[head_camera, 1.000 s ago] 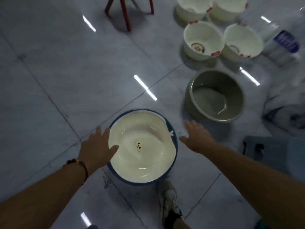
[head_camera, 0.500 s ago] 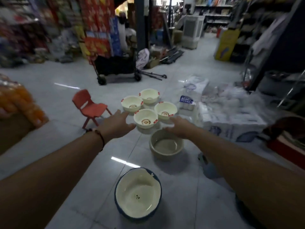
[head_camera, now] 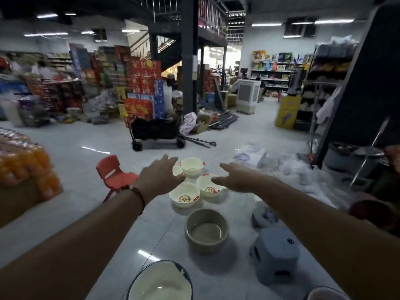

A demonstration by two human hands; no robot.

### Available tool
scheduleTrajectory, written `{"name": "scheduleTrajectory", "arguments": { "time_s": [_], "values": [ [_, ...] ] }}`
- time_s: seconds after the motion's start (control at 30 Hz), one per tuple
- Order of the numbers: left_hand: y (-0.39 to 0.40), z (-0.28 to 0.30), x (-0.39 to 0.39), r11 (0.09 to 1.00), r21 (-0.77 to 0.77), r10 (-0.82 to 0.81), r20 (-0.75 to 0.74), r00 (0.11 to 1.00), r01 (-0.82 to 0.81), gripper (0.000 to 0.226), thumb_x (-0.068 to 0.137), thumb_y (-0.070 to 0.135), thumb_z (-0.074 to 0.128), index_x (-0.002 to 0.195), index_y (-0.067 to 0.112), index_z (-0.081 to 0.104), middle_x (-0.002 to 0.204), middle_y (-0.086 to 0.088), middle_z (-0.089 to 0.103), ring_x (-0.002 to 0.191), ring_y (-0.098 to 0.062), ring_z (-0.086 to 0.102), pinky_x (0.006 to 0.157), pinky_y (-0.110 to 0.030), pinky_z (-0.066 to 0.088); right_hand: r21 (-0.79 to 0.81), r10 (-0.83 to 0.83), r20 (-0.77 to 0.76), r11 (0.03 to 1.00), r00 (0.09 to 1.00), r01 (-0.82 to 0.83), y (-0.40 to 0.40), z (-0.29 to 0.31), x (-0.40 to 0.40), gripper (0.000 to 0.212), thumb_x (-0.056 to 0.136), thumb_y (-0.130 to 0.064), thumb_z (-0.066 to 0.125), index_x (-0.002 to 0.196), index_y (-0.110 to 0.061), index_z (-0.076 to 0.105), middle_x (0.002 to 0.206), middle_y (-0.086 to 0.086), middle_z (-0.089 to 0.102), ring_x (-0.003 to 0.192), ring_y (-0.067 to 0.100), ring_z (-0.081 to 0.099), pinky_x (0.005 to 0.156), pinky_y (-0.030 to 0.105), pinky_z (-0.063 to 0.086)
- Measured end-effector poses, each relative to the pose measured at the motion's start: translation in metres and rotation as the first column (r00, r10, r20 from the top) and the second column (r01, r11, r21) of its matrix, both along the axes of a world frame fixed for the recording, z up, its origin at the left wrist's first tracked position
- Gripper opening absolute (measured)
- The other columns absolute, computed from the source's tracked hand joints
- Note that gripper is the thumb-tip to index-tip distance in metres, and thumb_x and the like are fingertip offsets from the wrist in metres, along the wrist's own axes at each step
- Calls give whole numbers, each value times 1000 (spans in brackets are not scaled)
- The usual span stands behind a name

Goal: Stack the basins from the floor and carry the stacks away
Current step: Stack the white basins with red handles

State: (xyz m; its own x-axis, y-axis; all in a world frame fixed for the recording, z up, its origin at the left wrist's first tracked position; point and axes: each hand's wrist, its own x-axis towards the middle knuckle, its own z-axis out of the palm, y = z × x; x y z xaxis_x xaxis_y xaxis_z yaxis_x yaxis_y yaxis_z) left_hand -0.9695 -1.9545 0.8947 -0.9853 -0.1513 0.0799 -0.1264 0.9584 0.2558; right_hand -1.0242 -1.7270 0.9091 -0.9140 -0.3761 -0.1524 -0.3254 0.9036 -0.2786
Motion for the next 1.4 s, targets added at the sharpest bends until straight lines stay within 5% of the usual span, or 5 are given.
{"name": "scheduleTrajectory", "arguments": {
  "time_s": [0.33,0.47,0.6,0.8,1.4],
  "values": [
    [-33,3,7,999,44,-4,146,989,-3,82,90,61,55,157,28,22,164,-7,19,146,-25,31,114,-36,30,-106,-6,54,994,999,11,-28,7,13,77,94,-61,49,155,-21,26,160,6,29,144,28,32,114,40,30],
    [-80,-2,12,997,69,-42,157,987,31,81,90,63,55,156,28,24,162,-5,25,145,-24,32,116,-37,30,-221,-37,37,974,999,44,-88,4,17,70,95,-54,54,153,-20,33,156,6,37,138,27,39,102,33,36],
    [-158,-8,18,999,27,-51,150,987,47,82,88,66,55,155,29,25,158,-5,32,139,-26,39,111,-40,36,-295,-18,41,955,999,29,-183,-13,19,76,88,-59,58,152,-26,33,158,5,33,139,29,38,111,44,36],
    [-261,-21,4,992,-85,-81,185,979,98,87,85,74,50,155,34,19,163,-7,21,144,-31,33,112,-46,37,-232,-66,34,970,997,72,-288,-27,13,79,87,-64,53,153,-28,28,160,8,26,143,31,29,115,51,29],
    [-417,-92,-174,985,35,-172,271,947,168,87,86,70,52,156,35,14,166,-2,10,151,-27,16,118,-53,27,-162,-184,121,966,975,202,-401,-129,-155,76,92,-59,53,155,-26,25,163,7,18,149,30,18,120,47,19]
  ]
}}
